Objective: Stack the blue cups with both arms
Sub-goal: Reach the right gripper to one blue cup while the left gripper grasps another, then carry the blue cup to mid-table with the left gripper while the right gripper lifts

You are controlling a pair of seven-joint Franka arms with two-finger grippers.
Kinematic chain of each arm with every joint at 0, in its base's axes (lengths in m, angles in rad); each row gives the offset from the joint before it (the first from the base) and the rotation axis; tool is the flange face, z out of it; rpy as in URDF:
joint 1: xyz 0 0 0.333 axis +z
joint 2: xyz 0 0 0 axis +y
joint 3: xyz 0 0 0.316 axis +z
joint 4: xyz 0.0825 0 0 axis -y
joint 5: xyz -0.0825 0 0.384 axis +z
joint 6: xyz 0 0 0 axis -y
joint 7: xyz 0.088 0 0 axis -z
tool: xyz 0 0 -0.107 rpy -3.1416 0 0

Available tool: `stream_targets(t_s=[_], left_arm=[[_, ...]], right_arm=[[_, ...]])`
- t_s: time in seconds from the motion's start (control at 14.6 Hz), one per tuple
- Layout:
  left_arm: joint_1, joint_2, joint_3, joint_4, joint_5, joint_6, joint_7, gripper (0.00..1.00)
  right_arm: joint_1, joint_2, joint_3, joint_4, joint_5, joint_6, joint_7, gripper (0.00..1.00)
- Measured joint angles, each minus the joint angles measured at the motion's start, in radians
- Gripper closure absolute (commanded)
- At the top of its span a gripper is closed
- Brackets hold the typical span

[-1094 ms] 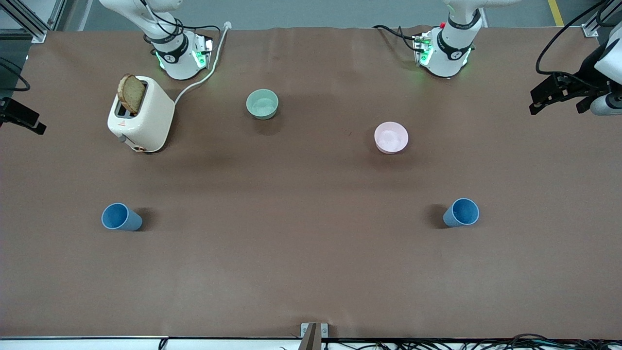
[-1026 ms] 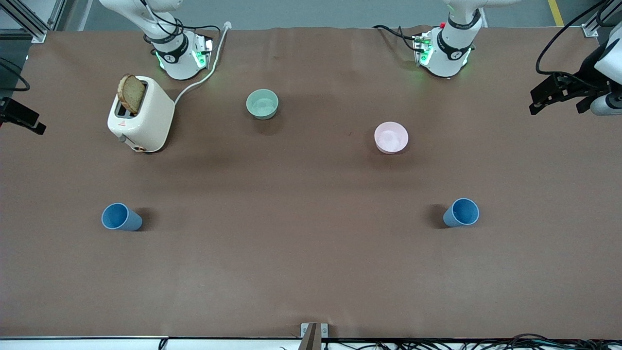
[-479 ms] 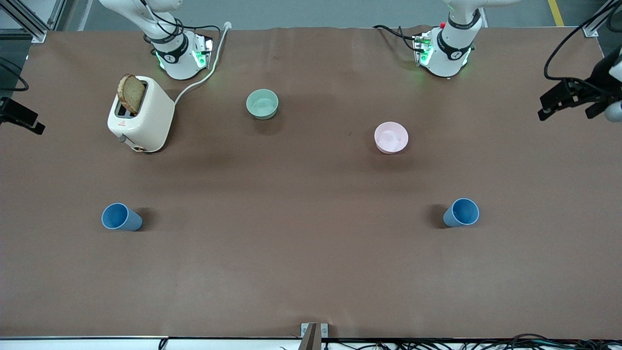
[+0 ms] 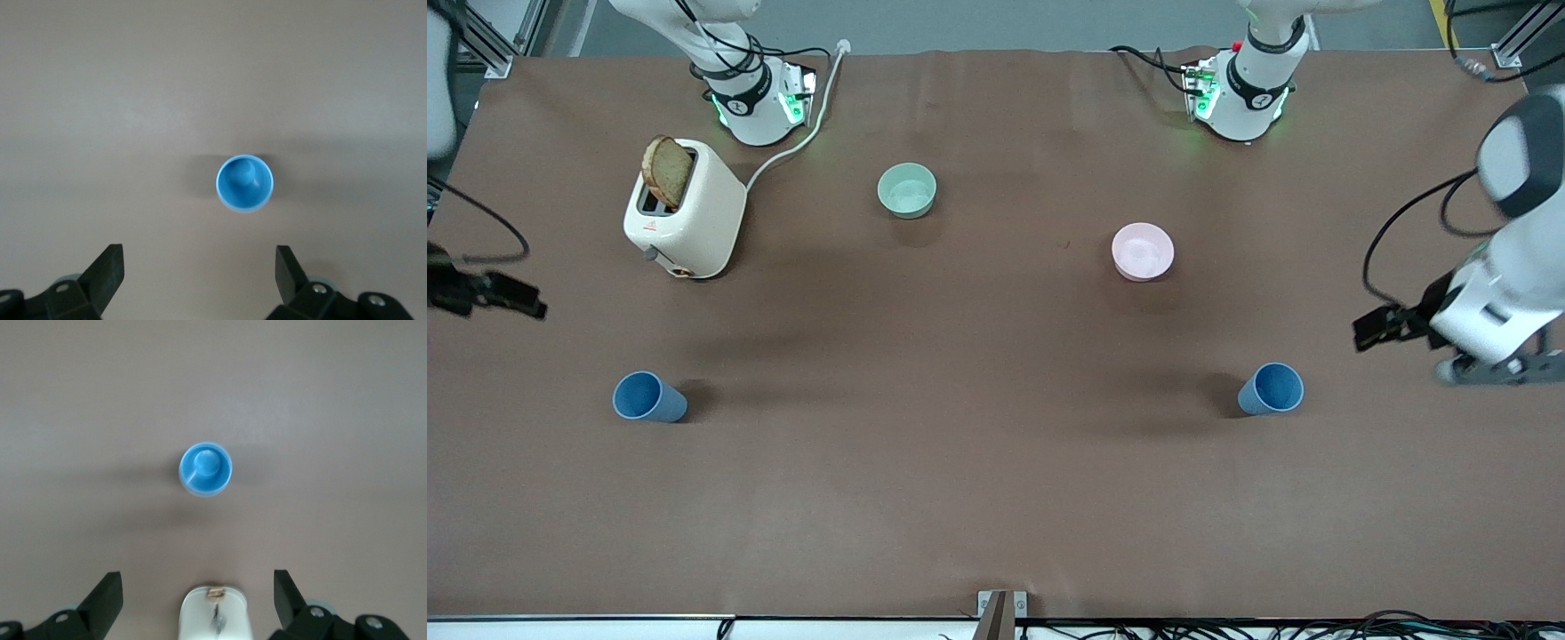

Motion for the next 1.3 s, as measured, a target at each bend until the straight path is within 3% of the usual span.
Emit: stream_targets(t_s=[0.27,0.62,0.75,0.89,1.09,1.23,1.3], left_arm=[[0.004,0.133,0.000,-0.046,0.000,0.103,-0.001,0.02],[0.004,0.248,0.000,-0.047,0.000,0.129,-0.005,0.32],[0.004,0.273,0.000,-0.047,0.000,0.139,-0.005,0.49],[0.004,0.288,-0.001,-0.047,0.000,0.143,-0.006,0.66],[0.003,0.299,-0.002,-0.047,0.000,0.143,-0.006,0.88],[0.003,0.302,-0.003,-0.047,-0.001,0.143,-0.006,0.99],[0.003,0.303,-0.004,-0.047,-0.001,0.143,-0.006,0.99]], right_arm=[[-0.024,0.153,-0.005,-0.079,0.000,0.230,-0.025,0.00],[-0.031,0.256,-0.005,-0.156,0.000,0.435,-0.028,0.00],[-0.031,0.273,-0.003,-0.201,0.000,0.510,-0.028,0.00],[-0.030,0.278,-0.001,-0.231,0.000,0.553,-0.030,0.13],[-0.028,0.293,0.001,-0.242,0.000,0.577,-0.035,0.49],[-0.028,0.307,0.001,-0.242,0.005,0.588,-0.037,0.54],[-0.028,0.313,0.001,-0.242,0.020,0.594,-0.038,0.61]])
